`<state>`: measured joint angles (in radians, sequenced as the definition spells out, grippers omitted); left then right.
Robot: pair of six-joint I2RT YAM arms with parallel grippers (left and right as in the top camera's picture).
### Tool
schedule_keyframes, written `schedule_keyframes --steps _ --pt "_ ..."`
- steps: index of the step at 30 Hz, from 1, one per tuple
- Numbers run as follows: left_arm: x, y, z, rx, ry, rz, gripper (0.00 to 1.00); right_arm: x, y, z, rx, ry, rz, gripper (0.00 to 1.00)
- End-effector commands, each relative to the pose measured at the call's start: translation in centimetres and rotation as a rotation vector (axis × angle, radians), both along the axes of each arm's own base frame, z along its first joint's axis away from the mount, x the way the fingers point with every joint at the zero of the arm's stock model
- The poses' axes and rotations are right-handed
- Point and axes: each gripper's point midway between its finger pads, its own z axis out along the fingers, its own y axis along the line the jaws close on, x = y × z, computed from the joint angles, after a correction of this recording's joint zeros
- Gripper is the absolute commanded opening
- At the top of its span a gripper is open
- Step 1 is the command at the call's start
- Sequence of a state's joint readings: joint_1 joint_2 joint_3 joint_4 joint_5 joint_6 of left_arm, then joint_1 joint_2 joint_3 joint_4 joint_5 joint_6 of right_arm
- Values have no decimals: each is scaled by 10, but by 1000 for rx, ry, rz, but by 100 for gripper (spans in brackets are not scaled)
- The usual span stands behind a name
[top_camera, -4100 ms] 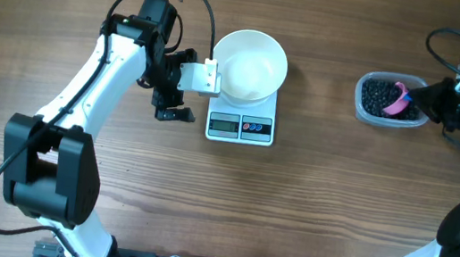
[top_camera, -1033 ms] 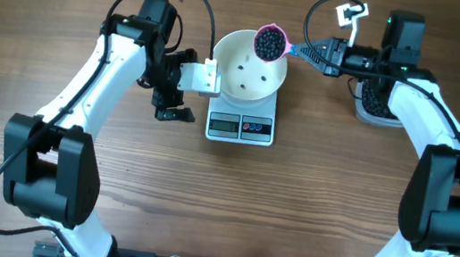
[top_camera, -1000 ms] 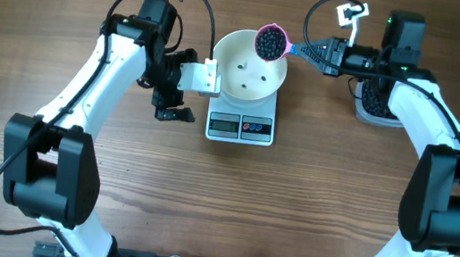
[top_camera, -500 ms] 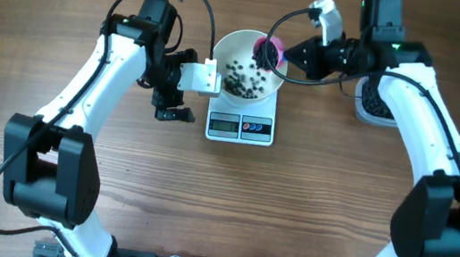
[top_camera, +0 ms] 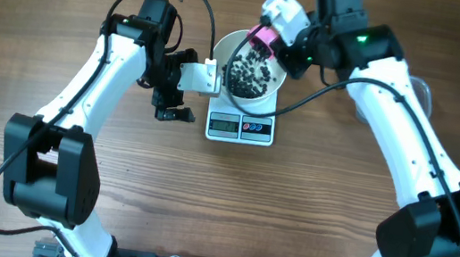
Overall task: Scoop item into bowl and weigh 150g on scale
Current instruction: 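Tip the scoop with the right gripper to pour beans into the bowl, then return the empty scoop with the right gripper to the bean tub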
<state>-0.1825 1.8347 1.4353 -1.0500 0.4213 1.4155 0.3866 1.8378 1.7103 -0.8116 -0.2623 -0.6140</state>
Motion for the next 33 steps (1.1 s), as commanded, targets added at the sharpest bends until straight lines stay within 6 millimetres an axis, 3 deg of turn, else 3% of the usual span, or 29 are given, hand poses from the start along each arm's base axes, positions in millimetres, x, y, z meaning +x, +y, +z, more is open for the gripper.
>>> schedule_keyframes --steps 1,20,23,25,29,33 --pt "-1 -5 2 -26 8 -1 100 3 -7 21 -74 -96 15 4" --pt "-1 -5 2 -26 8 -1 100 -4 10 30 -20 -135 153 4" --pt "-1 -5 2 -26 8 -1 100 11 7 41 123 -78 -41 4" --pt "-1 -5 2 -26 8 -1 100 14 2 49 186 -67 -43 4" --pt "-1 -5 2 -26 8 -1 100 29 -47 67 250 -65 -187 4" --pt "-1 -5 2 -26 8 -1 100 46 -141 59 291 10 -468 4"
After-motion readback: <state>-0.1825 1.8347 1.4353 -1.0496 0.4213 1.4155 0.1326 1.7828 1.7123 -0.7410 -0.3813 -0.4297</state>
